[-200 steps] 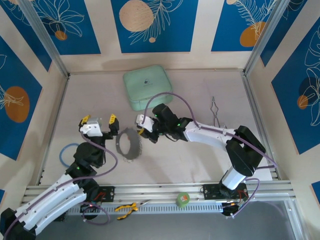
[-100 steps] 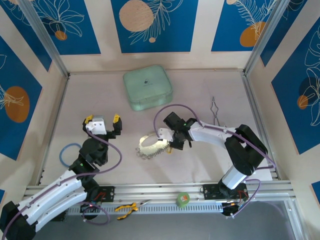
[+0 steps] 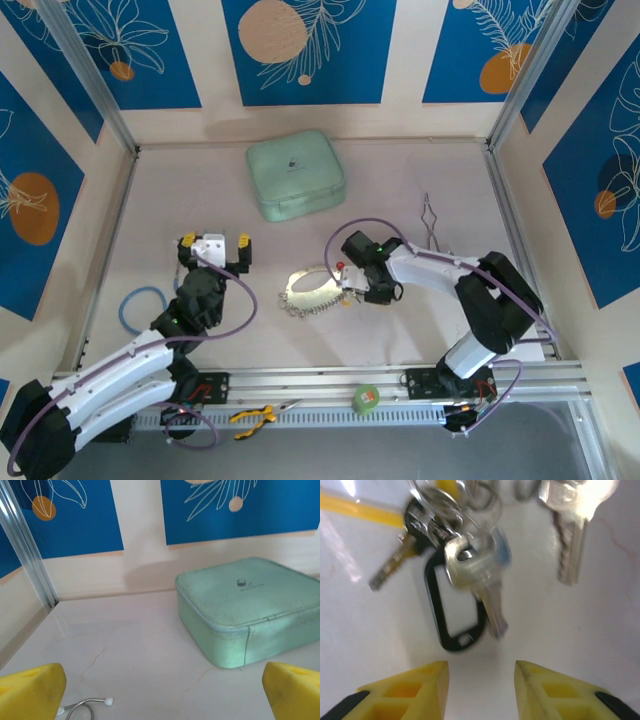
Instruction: Put the keys on the keyring
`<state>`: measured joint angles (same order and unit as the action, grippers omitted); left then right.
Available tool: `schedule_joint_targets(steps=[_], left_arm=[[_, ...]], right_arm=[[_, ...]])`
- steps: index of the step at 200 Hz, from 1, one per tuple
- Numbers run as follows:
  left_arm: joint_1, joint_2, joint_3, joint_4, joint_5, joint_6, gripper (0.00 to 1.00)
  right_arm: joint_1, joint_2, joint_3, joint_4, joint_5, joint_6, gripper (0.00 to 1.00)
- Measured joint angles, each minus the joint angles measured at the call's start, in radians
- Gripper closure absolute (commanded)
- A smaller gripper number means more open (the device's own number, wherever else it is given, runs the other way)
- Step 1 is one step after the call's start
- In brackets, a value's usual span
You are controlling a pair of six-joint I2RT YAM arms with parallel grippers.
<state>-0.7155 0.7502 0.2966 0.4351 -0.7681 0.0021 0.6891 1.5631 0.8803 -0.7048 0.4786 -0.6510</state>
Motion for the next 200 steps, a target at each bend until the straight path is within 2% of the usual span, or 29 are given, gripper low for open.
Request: schedule_joint_targets(steps=[19,24,40,59,82,96,120,150,200], left_arm=[[0.021,0.042,0.011,-0.008,0.011,0.018,0.00],[0.029,0.051,0.013,-0.008,0.018,0.022,0.00],[0.072,0.075,0.018,-0.010,0.044,0.022,0.00],[0.157,0.104,0.019,-0.010,0.087,0.021,0.01],[0.276,0.137,0.010,0.004,0.122,0.002,0.00],[0.333,0.153,-0.010,0.027,0.142,-0.005,0.00],[0.398,0.211,-0.039,0.101,0.197,-0.002,0.00],[0.435,0.375,-0.051,0.220,0.264,0.015,0.00],[0.455,0.630,-0.073,0.490,0.327,0.086,0.01]], right_arm=[[-0.047,-0.108,0.000,0.016,-0.078,0.055,0.35],[-0.065,-0.148,0.000,0.026,-0.109,0.079,0.22],[-0.144,-0.305,-0.024,0.135,-0.251,0.167,0.10],[-0.284,-0.517,-0.140,0.378,-0.381,0.324,0.05],[-0.440,-0.641,-0.325,0.659,-0.406,0.483,0.04],[-0.514,-0.622,-0.405,0.770,-0.400,0.547,0.04],[-0.597,-0.498,-0.481,0.930,-0.381,0.600,0.04],[-0.639,-0.307,-0.553,1.221,-0.394,0.640,0.02],[-0.687,-0.140,-0.549,1.472,-0.489,0.679,0.01]])
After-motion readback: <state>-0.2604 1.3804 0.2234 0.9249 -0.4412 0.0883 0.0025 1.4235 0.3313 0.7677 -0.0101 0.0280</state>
